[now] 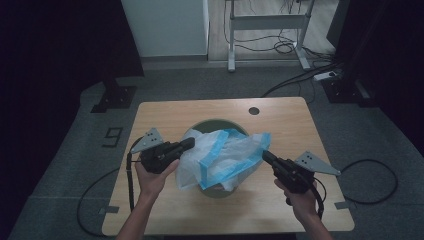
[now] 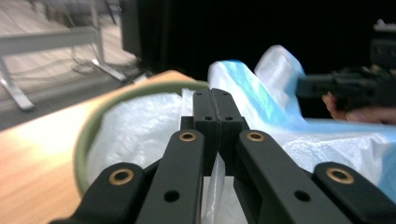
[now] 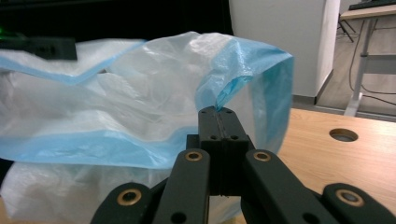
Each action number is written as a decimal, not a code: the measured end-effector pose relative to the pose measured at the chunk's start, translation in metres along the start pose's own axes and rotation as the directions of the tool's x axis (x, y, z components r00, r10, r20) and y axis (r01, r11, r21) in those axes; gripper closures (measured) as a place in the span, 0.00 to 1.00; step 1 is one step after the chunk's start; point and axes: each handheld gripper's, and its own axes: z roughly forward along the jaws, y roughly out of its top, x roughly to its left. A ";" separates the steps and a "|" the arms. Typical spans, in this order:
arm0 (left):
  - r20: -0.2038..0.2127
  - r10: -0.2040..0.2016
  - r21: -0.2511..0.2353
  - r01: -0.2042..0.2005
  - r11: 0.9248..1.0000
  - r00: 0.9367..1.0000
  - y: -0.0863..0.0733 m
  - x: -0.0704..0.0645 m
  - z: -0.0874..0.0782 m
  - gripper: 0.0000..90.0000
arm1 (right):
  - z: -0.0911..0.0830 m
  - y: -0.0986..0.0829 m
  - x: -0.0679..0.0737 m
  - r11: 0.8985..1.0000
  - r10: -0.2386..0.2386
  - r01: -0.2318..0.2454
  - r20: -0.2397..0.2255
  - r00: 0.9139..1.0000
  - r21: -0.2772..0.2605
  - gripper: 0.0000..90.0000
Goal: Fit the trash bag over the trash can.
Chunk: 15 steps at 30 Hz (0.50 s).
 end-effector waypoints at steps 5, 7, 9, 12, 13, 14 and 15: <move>-0.073 -0.031 -0.127 0.022 0.992 0.997 0.002 0.013 -0.004 1.00 | 0.004 0.001 -0.006 1.000 -0.012 0.011 0.023 1.000 0.016 0.99; -0.100 -0.041 -0.166 0.024 0.986 0.994 0.004 0.021 -0.005 1.00 | 0.009 0.004 -0.011 0.999 -0.021 0.020 0.046 0.999 0.027 0.99; -0.109 -0.063 -0.209 0.039 0.977 0.992 0.006 0.029 -0.006 1.00 | 0.015 0.011 -0.018 0.999 -0.024 0.022 0.078 0.997 0.030 0.99; -0.113 -0.094 -0.268 0.061 0.961 0.989 0.009 0.038 -0.009 1.00 | 0.024 0.026 -0.030 1.000 -0.026 0.023 0.126 0.992 0.019 0.99; -0.109 -0.102 -0.289 0.066 0.955 0.989 0.011 0.041 -0.011 1.00 | 0.026 0.032 -0.034 1.000 -0.030 0.028 0.138 0.990 0.013 0.99; -0.108 -0.104 -0.299 0.067 0.952 0.989 0.012 0.042 -0.012 1.00 | 0.028 0.039 -0.037 1.000 -0.031 0.031 0.150 0.988 0.002 0.99; -0.108 -0.099 -0.311 0.061 0.949 0.989 0.013 0.042 -0.014 1.00 | 0.029 0.043 -0.038 0.999 -0.030 0.032 0.156 0.987 -0.008 0.99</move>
